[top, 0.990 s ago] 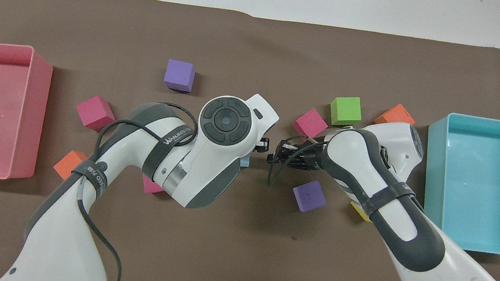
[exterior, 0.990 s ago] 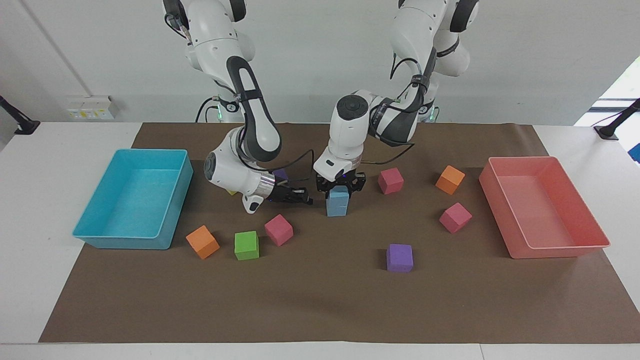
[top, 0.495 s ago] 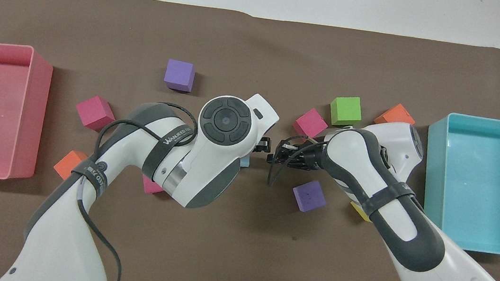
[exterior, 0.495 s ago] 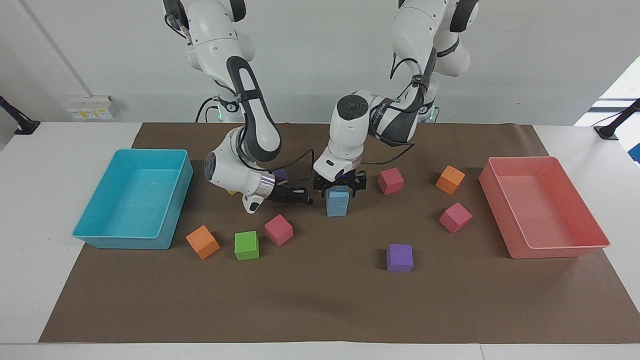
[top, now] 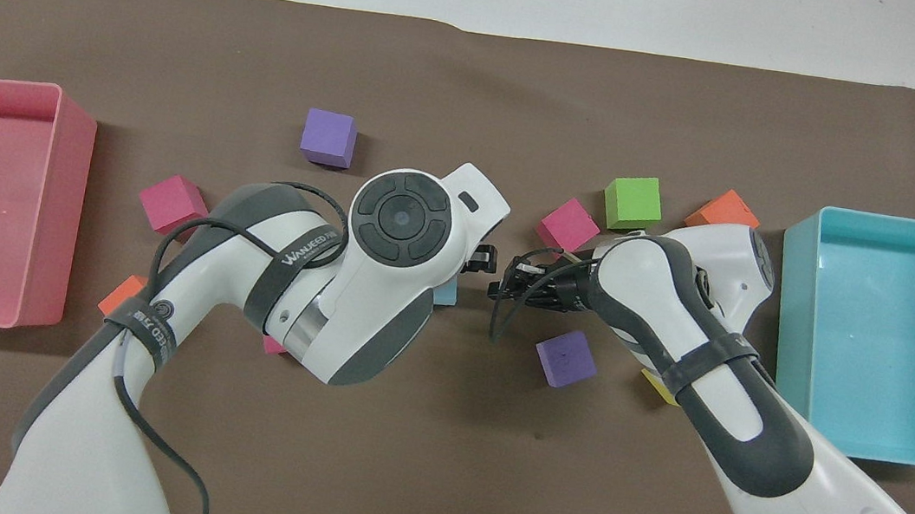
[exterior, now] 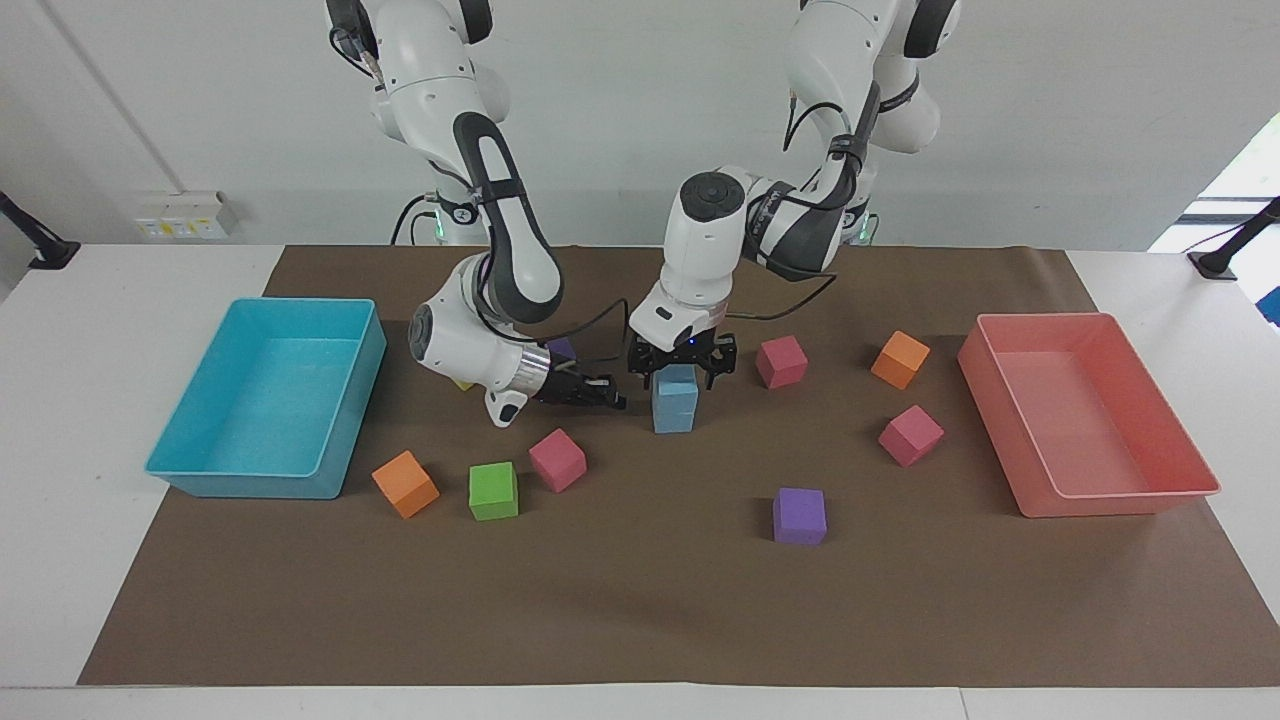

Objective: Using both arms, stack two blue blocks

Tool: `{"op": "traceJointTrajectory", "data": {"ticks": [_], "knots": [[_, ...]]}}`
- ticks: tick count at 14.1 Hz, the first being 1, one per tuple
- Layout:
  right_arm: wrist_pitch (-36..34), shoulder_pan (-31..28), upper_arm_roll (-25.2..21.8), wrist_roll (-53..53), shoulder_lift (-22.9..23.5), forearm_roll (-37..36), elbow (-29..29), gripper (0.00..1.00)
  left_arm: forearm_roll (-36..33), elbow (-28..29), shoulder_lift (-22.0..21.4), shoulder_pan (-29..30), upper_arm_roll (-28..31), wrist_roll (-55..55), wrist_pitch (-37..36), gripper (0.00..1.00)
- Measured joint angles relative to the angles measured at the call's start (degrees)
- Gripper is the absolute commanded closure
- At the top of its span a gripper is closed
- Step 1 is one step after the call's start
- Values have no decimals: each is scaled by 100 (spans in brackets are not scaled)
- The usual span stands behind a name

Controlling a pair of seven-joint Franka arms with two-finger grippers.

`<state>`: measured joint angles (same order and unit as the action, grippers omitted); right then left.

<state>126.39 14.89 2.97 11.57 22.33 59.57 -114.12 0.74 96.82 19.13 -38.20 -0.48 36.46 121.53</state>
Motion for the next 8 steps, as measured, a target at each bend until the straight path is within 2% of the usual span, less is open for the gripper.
{"op": "traceJointTrajectory", "data": {"ticks": [5,7,8], "knots": [[1,0,0,5,-1,0,2,100,0,15,-419,88,97,-332,-603,0],[-1,-5,-1,5,-24,0,18,100,0,106,-653,296,124,-646,-777,0],[-14,-16,-6,6,-49,-20,23,97,0,211,-813,430,137,-846,-796,0]]}}
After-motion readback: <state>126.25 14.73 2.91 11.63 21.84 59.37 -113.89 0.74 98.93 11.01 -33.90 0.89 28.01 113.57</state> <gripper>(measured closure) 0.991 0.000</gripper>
